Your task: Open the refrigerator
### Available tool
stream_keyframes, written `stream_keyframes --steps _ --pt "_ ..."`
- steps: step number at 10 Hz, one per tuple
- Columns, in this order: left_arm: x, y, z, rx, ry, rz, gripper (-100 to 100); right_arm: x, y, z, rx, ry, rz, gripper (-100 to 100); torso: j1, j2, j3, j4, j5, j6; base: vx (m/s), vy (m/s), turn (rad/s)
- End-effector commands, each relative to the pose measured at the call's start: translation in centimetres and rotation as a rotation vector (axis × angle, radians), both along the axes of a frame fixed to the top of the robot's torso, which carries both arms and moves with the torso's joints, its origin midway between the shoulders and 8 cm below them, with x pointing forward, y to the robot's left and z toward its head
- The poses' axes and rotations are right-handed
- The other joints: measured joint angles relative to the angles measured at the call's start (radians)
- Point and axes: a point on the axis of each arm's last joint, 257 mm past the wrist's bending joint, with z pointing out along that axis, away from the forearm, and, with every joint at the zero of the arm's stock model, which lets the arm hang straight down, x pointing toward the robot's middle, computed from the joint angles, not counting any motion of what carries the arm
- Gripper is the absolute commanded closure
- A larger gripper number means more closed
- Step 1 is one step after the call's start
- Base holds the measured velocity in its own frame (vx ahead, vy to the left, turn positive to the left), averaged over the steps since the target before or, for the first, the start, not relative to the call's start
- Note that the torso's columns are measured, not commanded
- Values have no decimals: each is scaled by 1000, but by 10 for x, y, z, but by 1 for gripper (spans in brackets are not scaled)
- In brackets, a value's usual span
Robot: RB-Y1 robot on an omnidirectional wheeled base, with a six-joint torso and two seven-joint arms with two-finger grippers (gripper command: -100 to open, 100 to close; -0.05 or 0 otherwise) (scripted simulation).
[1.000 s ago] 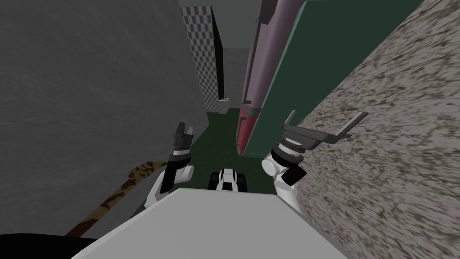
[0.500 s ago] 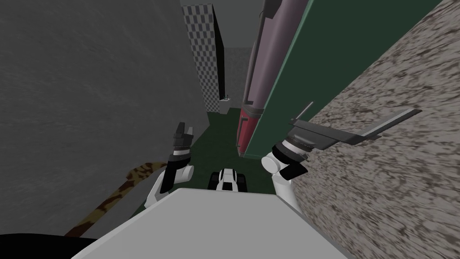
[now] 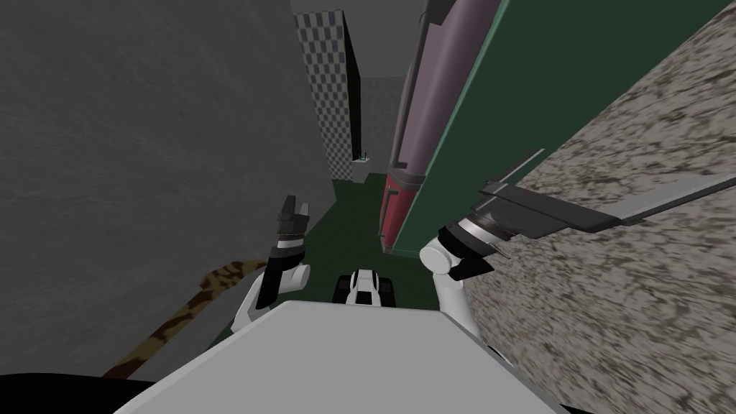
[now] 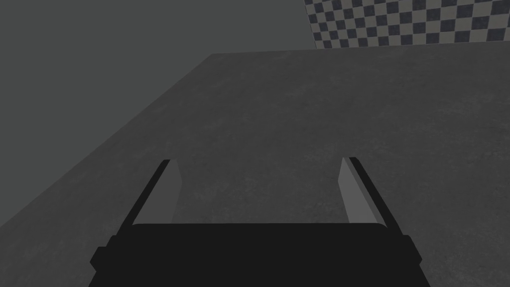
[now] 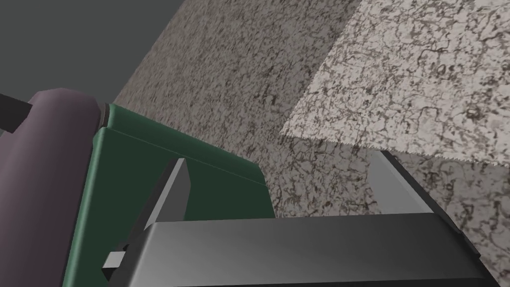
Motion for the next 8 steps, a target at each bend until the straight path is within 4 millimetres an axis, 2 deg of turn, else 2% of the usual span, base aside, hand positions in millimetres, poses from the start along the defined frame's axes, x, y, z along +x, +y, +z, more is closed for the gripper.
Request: stream_keyframes --steps 1,3,4,8 --pt "0 0 0 0 0 0 0 -7 -9 5 73 -75 82 -100 0 2 1 1 0 0 65 -8 44" --pt "0 0 0 0 0 0 0 -2 -15 2 102 -66 110 -100 -1 1 1 0 0 0 44 -8 17" --pt "0 0 0 0 0 0 0 -8 -20 7 148 -132 166 -100 0 3 2 1 0 0 54 -13 38" --pt "0 0 0 0 0 0 0 -2 -34 5 241 -176 270 -100 0 1 1 1 0 0 61 -7 31"
